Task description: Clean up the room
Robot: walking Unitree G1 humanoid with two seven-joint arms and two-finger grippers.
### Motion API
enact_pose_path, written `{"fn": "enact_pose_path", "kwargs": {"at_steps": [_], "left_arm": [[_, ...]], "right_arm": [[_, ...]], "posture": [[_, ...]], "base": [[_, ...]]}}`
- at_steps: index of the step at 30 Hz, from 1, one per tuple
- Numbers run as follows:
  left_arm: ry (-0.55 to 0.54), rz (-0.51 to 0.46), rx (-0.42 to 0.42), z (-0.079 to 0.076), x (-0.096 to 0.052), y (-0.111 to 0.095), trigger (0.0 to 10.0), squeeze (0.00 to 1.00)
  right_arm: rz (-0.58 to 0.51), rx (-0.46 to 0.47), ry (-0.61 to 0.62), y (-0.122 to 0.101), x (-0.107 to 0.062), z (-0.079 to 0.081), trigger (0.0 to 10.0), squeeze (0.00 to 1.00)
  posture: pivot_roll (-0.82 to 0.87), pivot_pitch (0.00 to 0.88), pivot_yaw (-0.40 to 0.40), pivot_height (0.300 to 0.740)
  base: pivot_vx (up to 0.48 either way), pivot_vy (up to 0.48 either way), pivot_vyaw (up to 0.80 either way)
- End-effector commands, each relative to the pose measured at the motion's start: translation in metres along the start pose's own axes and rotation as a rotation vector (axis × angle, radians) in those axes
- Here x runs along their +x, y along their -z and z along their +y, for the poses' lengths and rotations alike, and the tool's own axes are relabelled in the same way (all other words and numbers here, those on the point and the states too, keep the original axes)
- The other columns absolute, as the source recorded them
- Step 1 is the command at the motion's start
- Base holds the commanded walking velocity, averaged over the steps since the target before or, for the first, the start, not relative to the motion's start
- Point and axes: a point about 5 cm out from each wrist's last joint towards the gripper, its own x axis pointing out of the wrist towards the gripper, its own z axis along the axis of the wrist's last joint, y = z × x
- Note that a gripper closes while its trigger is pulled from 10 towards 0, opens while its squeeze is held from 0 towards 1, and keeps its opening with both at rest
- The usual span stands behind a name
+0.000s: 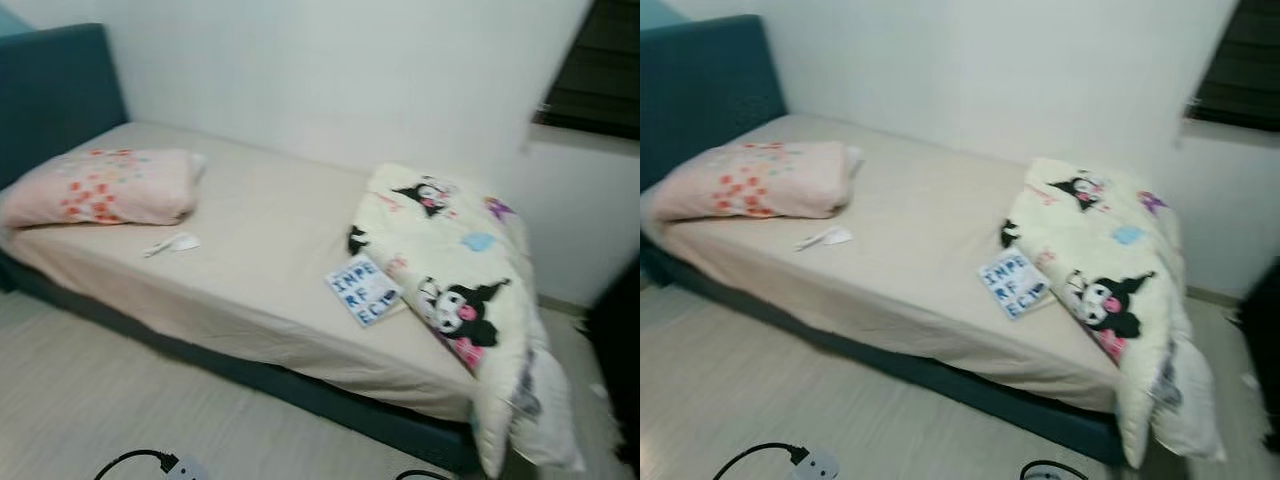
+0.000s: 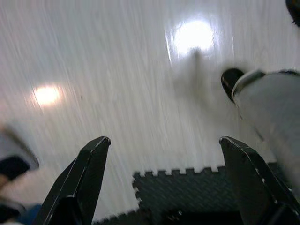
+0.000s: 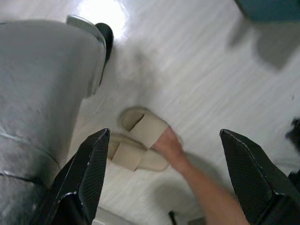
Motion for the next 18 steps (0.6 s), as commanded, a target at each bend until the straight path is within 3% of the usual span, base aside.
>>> {"fn": "enact_pose_path", "kwargs": {"at_steps": [1, 4, 11, 18], "left_arm": [[-0.008, -0.005, -0.035, 0.0005, -0.0002, 0.0013, 10.0, 0.0], [-0.019, -0.01, -0.071, 0.0004, -0.0004, 0.0023, 10.0, 0.0], [-0.07, 0.003, -0.145, 0.0019, -0.0007, 0.006, 10.0, 0.0], [-0.081, 0.004, -0.168, 0.0022, -0.0008, 0.0066, 10.0, 0.0]], "right_arm": [[0.02, -0.008, -0.002, 0.0044, 0.0003, 0.004, 10.0, 0.0], [0.014, -0.003, 0.011, 0.0043, 0.0003, 0.0036, 10.0, 0.0], [-0.02, 0.03, -0.009, 0.0025, 0.0004, 0.0055, 10.0, 0.0], [-0.012, 0.006, -0.006, 0.0024, 0.0004, 0.0051, 10.0, 0.0]], "posture": [[0.05, 0.0, -0.065, 0.74], [0.05, 0.0, -0.065, 0.74], [0.05, 0.0, -0.063, 0.74], [0.04, 0.0, -0.062, 0.74]], "base": [[0.0, 0.0, -0.65], [0.0, 0.0, -0.65], [0.04, 0.0, 0.0], [0.411, 0.0, 0.71]]}}
